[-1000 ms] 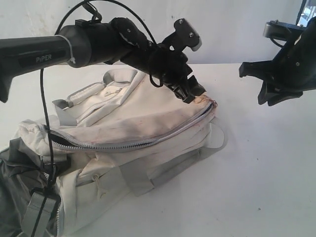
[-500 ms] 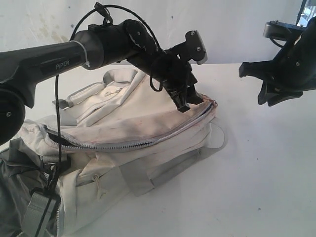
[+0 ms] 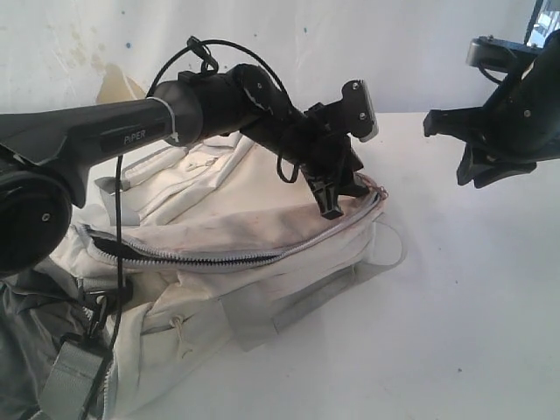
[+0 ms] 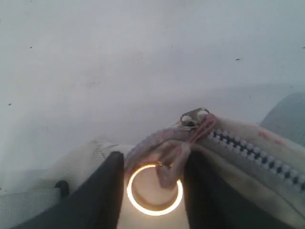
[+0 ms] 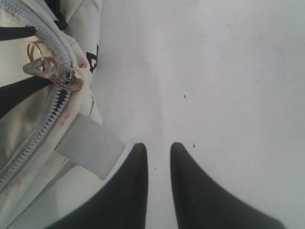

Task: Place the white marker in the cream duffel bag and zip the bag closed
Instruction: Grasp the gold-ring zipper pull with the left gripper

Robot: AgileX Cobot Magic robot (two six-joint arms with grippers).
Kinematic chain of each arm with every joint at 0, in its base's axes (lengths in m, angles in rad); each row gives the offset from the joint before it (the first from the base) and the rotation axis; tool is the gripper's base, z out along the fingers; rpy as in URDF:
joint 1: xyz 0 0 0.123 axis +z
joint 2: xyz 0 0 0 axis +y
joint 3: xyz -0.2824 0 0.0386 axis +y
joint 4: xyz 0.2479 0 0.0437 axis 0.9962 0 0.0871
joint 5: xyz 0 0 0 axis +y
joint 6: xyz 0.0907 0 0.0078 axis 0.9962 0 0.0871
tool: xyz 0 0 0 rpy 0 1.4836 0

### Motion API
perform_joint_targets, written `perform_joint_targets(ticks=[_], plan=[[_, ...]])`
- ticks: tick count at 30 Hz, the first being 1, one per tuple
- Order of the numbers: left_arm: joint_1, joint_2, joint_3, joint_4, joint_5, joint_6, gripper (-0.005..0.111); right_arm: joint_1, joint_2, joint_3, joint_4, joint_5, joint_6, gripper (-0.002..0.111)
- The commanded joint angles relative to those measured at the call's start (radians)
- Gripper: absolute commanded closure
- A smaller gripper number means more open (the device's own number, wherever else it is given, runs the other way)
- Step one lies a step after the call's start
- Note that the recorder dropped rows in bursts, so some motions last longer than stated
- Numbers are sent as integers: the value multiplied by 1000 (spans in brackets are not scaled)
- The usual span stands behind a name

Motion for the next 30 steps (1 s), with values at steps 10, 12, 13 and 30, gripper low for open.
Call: perform_joint_targets(ticks=[10,12,13,30], plan=[[-3,-27,-5,-20,165,-156,107,-4,-1,3,57,-42,-15,92],[-2,-48,-5,-20,180,-181,107,-4,-1,3,102,-61,-44,92],[-2,-60,-5,-20,193,-199,107,-4,-1,3,127,-69,-59,92],[-2,-148,-5,173,460,-517,107,-4,11,3,291,-190,-103,76]])
